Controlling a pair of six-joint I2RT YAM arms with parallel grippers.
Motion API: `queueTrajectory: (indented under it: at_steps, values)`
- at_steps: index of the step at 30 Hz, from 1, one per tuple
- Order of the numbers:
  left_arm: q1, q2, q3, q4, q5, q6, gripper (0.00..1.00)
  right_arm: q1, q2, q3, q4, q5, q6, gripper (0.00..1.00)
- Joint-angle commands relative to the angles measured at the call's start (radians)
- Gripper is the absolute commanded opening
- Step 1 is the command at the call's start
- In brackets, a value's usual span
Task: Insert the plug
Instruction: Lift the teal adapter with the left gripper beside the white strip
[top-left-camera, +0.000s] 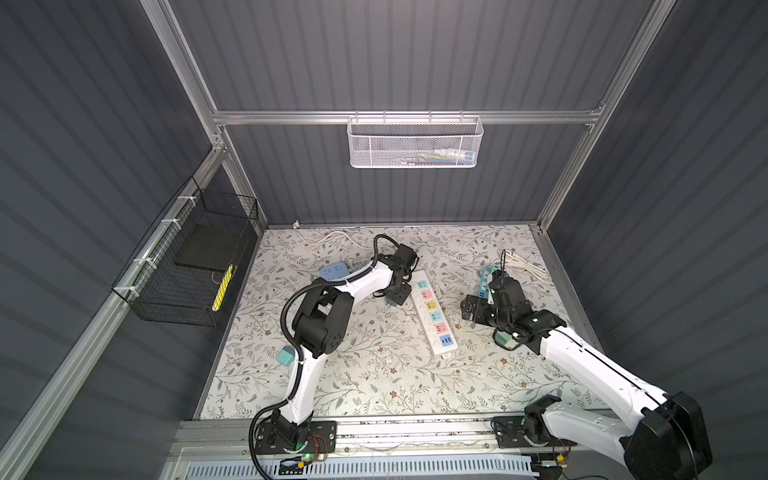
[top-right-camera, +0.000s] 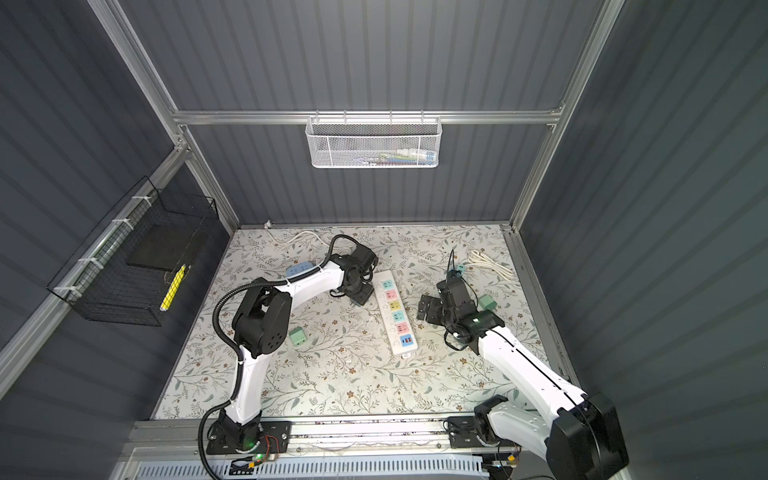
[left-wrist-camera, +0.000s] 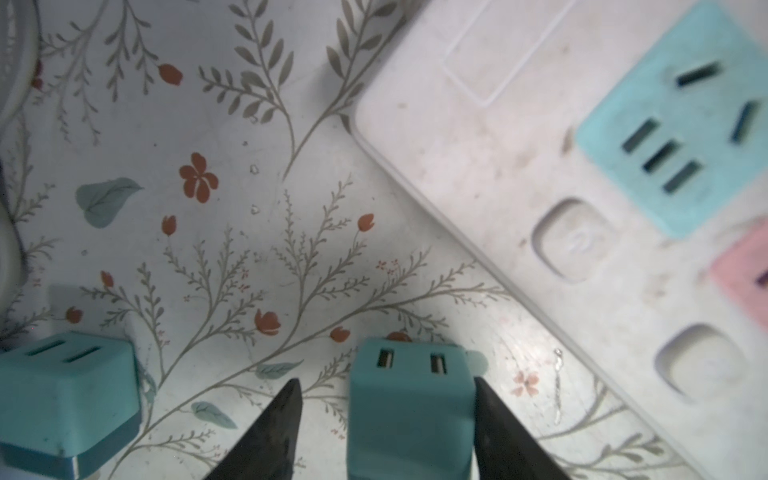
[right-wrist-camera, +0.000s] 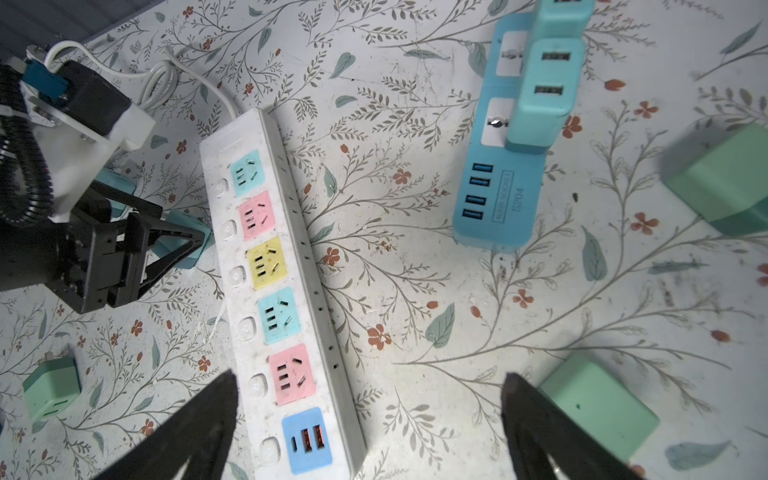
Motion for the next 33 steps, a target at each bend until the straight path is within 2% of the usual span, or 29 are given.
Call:
queueTrajectory:
  at_steps: [1, 8, 15, 21, 33]
  values:
    - [-0.007, 0.011, 0.006, -0.034, 0.021, 0.019, 0.61, -0.003, 0.006, -0.009, 0.007, -0.003, -0.010, 0.98]
    - [-0.007, 0.017, -0.014, -0.049, 0.022, -0.003, 0.60, -0.003, 0.009, -0.002, 0.011, -0.011, -0.011, 0.98]
    - [-0.004, -0.020, -0.060, -0.032, 0.036, -0.020, 0.65, -0.003, 0.009, 0.000, 0.011, -0.017, -0.011, 0.98]
    - [0.002, -0.031, -0.062, -0.040, 0.023, -0.030, 0.61, -0.003, 0.008, 0.001, 0.008, -0.022, -0.011, 0.98]
    - [0.004, -0.059, -0.069, -0.034, 0.037, -0.022, 0.58, -0.003, 0.036, 0.003, 0.013, -0.027, -0.013, 0.98]
